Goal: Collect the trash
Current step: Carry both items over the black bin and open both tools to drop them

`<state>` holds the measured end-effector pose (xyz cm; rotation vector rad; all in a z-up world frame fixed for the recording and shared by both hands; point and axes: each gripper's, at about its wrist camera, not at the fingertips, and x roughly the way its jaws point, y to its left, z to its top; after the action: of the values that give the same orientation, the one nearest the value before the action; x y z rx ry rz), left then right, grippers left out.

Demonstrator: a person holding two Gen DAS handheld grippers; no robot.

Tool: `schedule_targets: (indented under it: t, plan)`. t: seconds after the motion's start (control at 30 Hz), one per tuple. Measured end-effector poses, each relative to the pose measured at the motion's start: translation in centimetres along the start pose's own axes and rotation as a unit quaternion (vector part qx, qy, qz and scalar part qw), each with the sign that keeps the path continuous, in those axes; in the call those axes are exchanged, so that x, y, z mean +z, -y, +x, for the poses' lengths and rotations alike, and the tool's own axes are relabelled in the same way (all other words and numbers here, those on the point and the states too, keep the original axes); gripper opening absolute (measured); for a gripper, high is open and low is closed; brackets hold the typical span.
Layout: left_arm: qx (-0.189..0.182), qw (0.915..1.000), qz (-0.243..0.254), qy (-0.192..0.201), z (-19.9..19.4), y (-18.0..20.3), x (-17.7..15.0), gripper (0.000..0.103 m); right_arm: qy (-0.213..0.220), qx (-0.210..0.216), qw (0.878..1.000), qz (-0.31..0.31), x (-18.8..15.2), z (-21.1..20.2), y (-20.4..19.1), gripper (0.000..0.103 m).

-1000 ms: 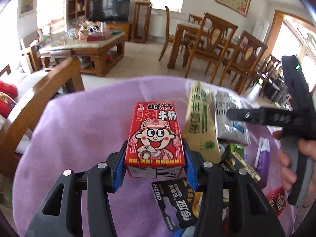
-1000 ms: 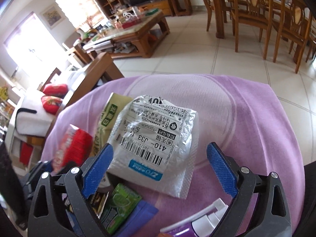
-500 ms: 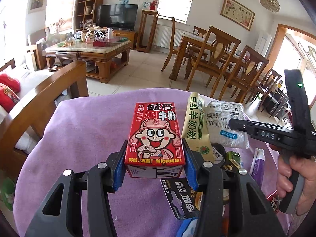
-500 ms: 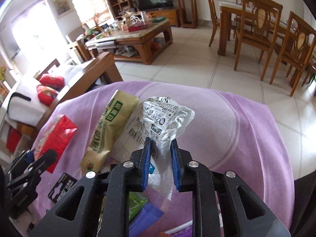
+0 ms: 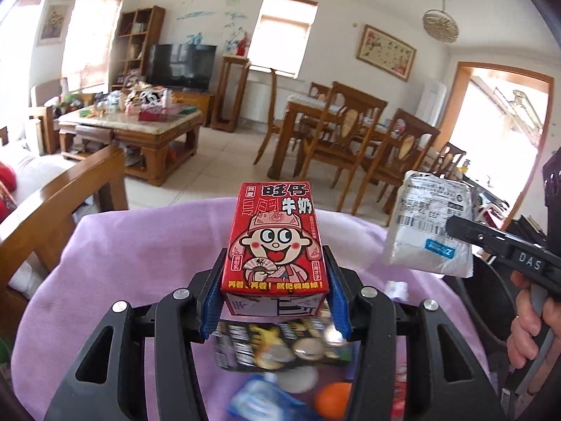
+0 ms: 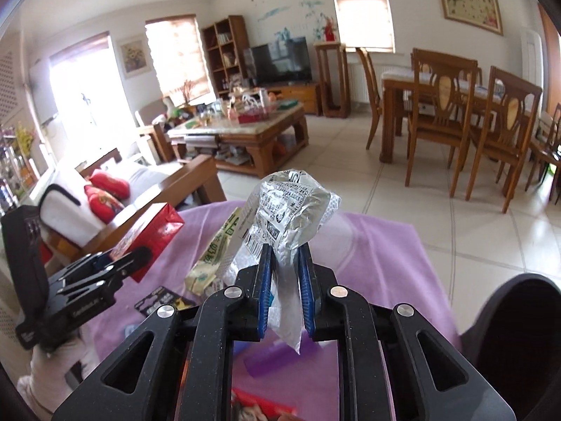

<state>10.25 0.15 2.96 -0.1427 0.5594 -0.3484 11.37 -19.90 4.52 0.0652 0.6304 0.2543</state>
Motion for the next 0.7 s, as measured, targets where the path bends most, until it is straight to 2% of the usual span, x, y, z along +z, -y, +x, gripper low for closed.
schedule_targets:
  t: [0.3,0.53,0.7]
  plan:
    - [-0.072,0.9954,0.062,0.007,-1.5,10.8,-0.8,0.05,0.031,-0.011,0.999,0.041,-4.1,-9.2,8.0,0.016]
    - [-0.13,0.9866,0.096,-0.021,0.9,19.3,-3.1,0.05,0.044,-0.047,0.994,0.089,-8.4,-14.9,16.3,0.016]
    - [-0.16,0.9788,0.119,-0.044,3.0,24.1,-4.9,0.05,0.042,-0.071,0.988,0.13,-11.8,-17.3,22.2,0.016]
